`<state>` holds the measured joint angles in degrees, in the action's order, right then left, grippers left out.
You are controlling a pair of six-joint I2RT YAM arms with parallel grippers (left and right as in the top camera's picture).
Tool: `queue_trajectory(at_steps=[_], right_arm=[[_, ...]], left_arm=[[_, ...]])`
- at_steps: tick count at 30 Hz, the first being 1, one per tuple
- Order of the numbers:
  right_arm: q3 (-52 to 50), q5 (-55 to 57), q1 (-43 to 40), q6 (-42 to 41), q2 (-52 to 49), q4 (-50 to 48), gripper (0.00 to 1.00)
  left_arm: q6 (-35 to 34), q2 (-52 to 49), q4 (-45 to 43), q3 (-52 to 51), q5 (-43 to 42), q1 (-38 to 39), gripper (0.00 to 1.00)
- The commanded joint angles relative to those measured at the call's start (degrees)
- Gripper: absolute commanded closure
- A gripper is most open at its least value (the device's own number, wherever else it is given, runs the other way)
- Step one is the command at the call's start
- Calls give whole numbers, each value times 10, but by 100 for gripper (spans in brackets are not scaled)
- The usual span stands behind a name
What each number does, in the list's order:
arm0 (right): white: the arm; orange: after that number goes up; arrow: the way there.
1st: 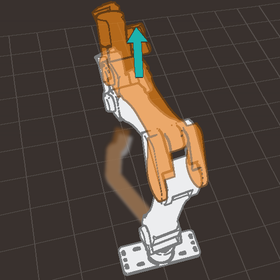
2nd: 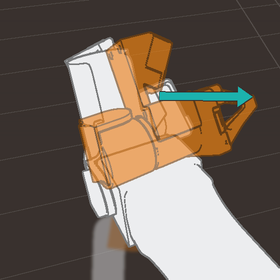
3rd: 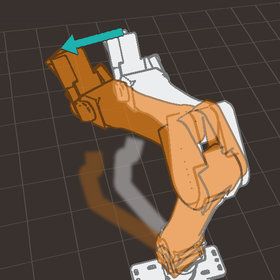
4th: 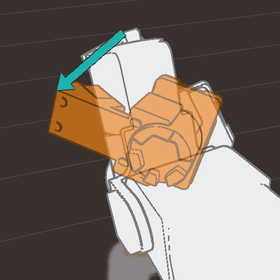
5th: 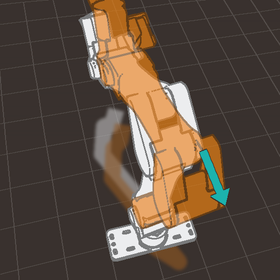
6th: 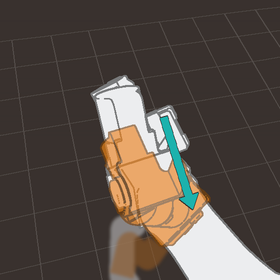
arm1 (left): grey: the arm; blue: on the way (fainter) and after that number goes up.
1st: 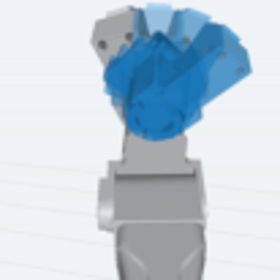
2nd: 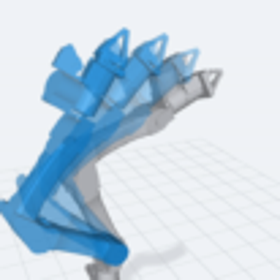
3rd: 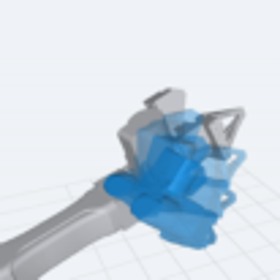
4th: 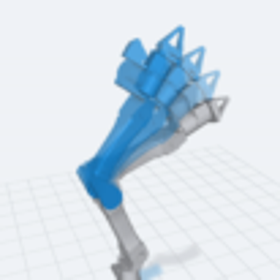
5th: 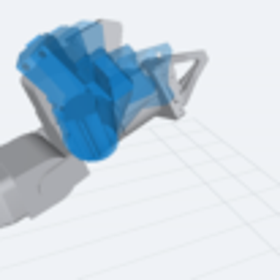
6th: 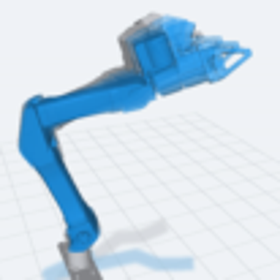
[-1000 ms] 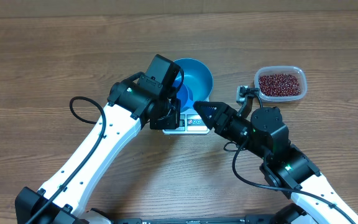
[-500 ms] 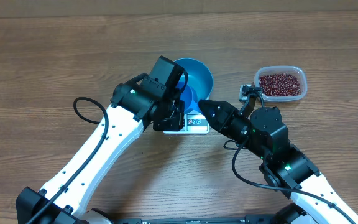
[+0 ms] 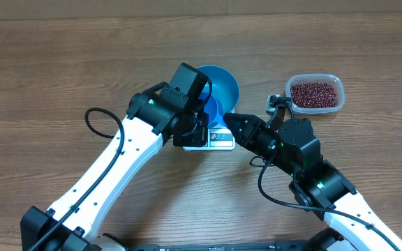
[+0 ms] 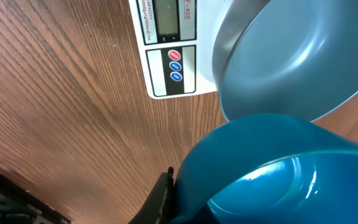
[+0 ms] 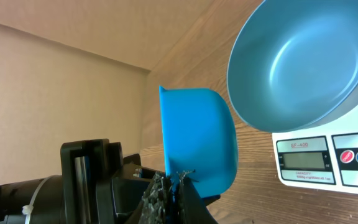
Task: Scoop item into bowl and weigh 150g on scale
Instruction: 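Close the right gripper on the scoop handle, taking it from the left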
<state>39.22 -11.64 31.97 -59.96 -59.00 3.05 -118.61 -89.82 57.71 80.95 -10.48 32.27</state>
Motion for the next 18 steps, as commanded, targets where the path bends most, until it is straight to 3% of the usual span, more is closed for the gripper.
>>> queue_trajectory(at_steps=[1,18], right_arm=[[14,5,3,2,-2,0,96],[14,4,3,2,-2,0,96]], left_arm=[[-8,-9,-2,8,-1,4,96],[-8,-9,-6,8,-1,4,96]])
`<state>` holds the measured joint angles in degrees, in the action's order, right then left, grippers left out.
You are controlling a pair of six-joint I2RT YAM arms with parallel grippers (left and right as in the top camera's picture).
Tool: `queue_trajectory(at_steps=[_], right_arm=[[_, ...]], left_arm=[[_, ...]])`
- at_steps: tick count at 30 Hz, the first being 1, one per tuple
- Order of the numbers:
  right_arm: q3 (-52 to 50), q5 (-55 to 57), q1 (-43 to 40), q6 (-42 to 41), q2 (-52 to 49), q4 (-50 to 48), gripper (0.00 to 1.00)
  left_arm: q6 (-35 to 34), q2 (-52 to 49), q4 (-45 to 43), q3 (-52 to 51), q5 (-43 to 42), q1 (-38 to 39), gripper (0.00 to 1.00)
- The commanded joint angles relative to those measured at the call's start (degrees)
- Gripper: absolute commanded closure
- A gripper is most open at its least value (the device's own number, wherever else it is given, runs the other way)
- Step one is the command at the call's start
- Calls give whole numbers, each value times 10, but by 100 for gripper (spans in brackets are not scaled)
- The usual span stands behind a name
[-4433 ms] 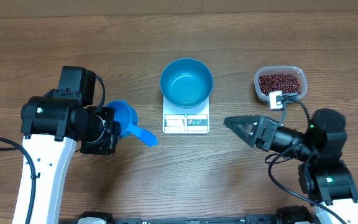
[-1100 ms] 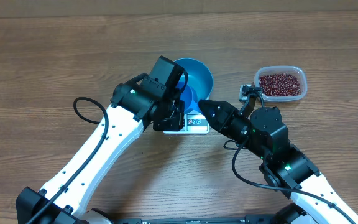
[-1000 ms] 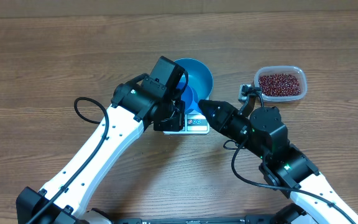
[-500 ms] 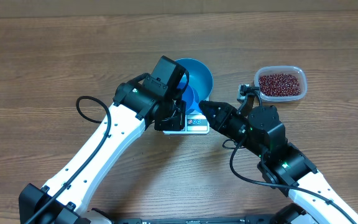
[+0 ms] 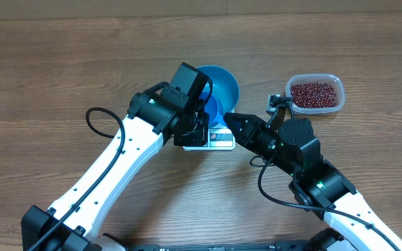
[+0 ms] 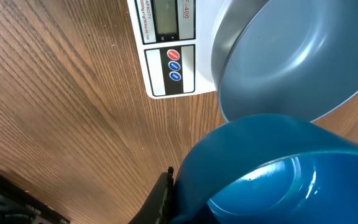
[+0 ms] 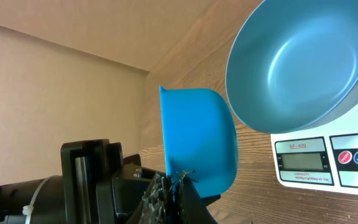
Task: Scoop item into bowl and weigh 150g on scale
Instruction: 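Close the right gripper on the scoop handle, taking it from the left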
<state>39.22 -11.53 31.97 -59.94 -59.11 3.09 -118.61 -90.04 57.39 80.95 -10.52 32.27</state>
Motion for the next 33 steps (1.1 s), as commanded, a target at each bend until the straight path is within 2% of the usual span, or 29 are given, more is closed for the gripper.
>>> queue_trajectory(at_steps=[1,6,9,18,23,29,30,33], right_arm=[[14,3,3,2,-1,0,96],[14,3,3,2,-1,0,96],[14,0,3,2,-1,0,96],[14,-1,3,2,-1,0,96],[14,-1,3,2,-1,0,92],[14,-1,3,2,-1,0,93],[14,-1,3,2,-1,0,92],[14,-1,3,2,-1,0,81]], left_arm=[[-8,-6,-3,8,-1,4,96],[-8,-6,-2,8,0,4,91],[-8,-6,-3,8,0,4,96],[-8,-6,-3,8,0,4,96],[-8,-6,-3,8,0,4,96],[-8,-6,-3,8,0,4,96],[-8,-6,-3,8,-1,4,96],[-8,-6,-3,8,-1,4,96]])
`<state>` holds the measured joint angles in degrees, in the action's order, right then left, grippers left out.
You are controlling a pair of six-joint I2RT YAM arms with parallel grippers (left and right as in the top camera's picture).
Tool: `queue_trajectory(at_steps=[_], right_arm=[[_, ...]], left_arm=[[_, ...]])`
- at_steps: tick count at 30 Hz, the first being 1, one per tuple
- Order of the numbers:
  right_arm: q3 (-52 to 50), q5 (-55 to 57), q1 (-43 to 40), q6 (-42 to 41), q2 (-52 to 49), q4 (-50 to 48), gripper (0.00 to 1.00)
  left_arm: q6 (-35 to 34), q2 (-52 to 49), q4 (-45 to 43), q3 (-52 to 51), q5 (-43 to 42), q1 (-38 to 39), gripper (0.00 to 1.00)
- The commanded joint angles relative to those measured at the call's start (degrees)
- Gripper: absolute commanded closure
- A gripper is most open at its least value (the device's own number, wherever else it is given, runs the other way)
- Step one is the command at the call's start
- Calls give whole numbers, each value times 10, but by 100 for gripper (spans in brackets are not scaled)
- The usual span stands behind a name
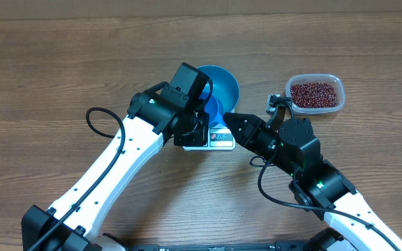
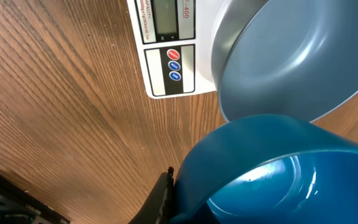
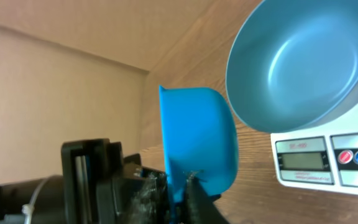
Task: Scoop item into bowl and weigh 150g on scale
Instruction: 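Close the right gripper on the scoop handle, taking it from the left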
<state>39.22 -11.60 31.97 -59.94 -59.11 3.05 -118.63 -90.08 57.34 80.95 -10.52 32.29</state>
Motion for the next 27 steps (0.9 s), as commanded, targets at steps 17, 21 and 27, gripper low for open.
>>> queue_trajectory(at_steps=[17,21,27], right_arm=[[14,0,3,2,-1,0,69],[14,-1,3,2,-1,0,82],[14,-1,3,2,-1,0,96]], left_arm=[[-7,-6,-2,8,-11,4,96],[-7,-6,-2,8,-12,4,96],[-7,-6,-2,8,-12,4,96]])
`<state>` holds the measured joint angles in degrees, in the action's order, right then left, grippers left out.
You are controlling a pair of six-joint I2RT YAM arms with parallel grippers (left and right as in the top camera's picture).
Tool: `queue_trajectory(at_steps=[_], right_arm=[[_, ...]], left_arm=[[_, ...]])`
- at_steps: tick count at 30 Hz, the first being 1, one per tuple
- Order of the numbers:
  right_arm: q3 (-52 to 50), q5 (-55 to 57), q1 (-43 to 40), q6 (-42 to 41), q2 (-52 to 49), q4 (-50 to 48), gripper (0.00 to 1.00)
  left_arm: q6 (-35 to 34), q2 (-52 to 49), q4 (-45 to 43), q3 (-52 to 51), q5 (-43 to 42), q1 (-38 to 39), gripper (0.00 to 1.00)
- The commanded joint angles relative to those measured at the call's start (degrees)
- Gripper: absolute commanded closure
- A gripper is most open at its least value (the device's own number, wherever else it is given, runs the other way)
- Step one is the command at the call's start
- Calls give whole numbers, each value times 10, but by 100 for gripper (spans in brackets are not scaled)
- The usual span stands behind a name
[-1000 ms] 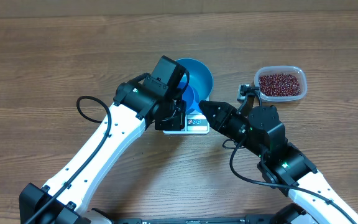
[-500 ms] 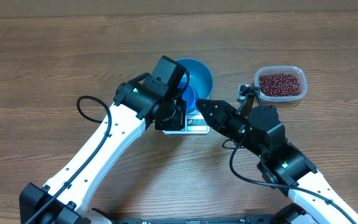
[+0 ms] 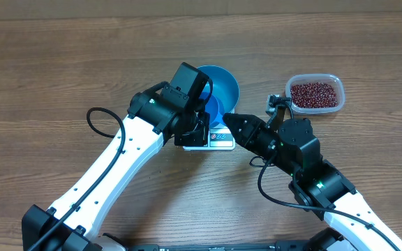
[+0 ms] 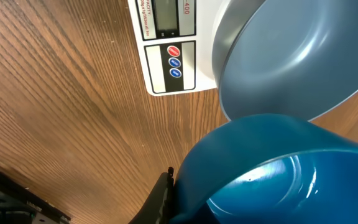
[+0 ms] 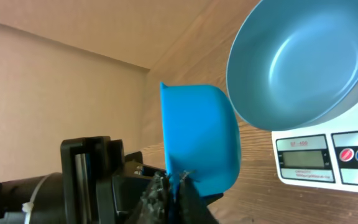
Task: Scoop item into bowl and weigh 150g on scale
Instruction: 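Close the right gripper on the scoop handle, taking it from the left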
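Note:
An empty blue bowl stands on the white scale at mid-table. Just left of the bowl a blue scoop hangs on edge, empty inside. My left gripper is shut on it, with one dark finger pressed against its outer wall. My right gripper comes in from the right, its fingers pinched on the scoop's lower rim. Red beans fill a clear tub at the right.
The scale's display and its coloured buttons face the near side of the wooden table. Both arms crowd the space in front of the scale. The bean tub sits behind the right arm's wrist.
The right fingers stood slightly apart at the scoop's rim and now are pinched on it. The left wrist view has shifted a little. Bowl, scale and tub are unmoved.
Through all the earlier moments my left gripper held the empty scoop beside the bowl, with the right fingers at its lower rim. The right fingers parted slightly once and now are pinched on the rim again. The bowl has stayed empty.

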<state>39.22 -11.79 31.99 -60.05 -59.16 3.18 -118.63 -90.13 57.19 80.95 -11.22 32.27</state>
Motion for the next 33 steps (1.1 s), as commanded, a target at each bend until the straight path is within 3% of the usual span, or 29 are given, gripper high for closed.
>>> queue_trajectory(at_steps=[1,10,12,14,18,21,30,33], right_arm=[[14,-1,3,3,-1,-1,96],[14,-2,3,3,-1,-1,96],[14,-2,3,3,-1,-1,96],[14,-1,3,3,-1,-1,96],[14,4,3,3,-1,-1,96],[14,5,2,3,-1,-1,96],[14,28,1,6,-1,15,96],[14,45,0,6,-1,31,96]], left_arm=[[-7,-5,-1,8,-5,5,96],[-3,-5,-1,8,-4,5,96],[0,-5,-1,8,-4,4,90],[4,-5,-2,8,-5,4,71],[17,-5,-3,8,-4,4,15],[26,-5,-4,8,-4,4,0],[84,2,-28,9,-26,3,0],[126,13,-54,9,-36,3,8]])
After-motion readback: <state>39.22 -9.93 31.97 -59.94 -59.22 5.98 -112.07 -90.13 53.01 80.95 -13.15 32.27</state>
